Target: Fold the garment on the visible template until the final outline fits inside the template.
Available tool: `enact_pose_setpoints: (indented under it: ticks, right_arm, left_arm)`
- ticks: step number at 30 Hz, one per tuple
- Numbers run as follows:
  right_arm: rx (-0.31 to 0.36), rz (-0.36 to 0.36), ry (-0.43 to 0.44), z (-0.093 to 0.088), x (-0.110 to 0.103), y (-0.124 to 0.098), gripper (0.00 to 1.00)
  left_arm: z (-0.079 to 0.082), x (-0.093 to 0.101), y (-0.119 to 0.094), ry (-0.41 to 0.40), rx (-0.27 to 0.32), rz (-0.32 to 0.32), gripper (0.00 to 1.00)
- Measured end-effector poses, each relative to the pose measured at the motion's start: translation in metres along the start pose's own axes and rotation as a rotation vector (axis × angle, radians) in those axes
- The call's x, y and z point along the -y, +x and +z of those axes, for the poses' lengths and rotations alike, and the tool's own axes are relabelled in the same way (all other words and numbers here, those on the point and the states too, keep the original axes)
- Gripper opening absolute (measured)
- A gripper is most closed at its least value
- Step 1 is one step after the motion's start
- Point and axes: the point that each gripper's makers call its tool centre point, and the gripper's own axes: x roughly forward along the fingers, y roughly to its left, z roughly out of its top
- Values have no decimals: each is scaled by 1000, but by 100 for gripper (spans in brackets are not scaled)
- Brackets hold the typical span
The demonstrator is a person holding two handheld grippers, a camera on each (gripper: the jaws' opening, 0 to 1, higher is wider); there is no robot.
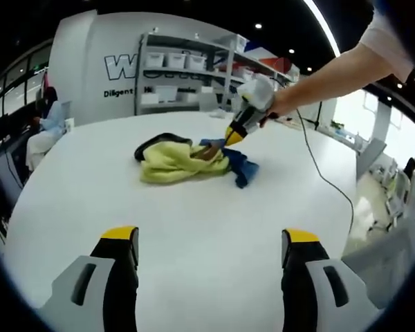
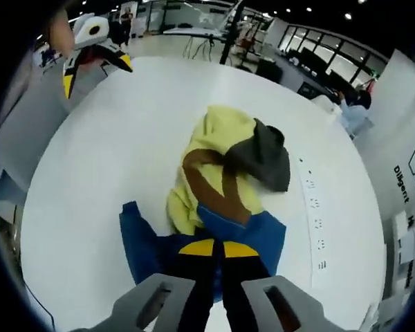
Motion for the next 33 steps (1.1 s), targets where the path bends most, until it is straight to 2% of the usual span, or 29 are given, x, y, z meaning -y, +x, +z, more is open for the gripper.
enact_pose_setpoints:
  ticks: [6,11,17,24,33]
  right_arm:
    - [30,14,-89,15,-35,-6,0]
    - [51,19,-122,19,-59,-8,0]
    - [67,22,-146,23,-88,-13,0]
    - [70,19,-159,21,-118,-17,0]
    - [58,60,-219,10,-168,-24,0]
  left_arm:
    - [4,4,-2,22,-5,-18,83]
    - [10,4,1,56,-17,-44,79]
    - [31,0,11,114,-11,-79,75]
    - [51,1,26,179,-25,-140,67]
    - [73,20,58,319,-69,-261,54]
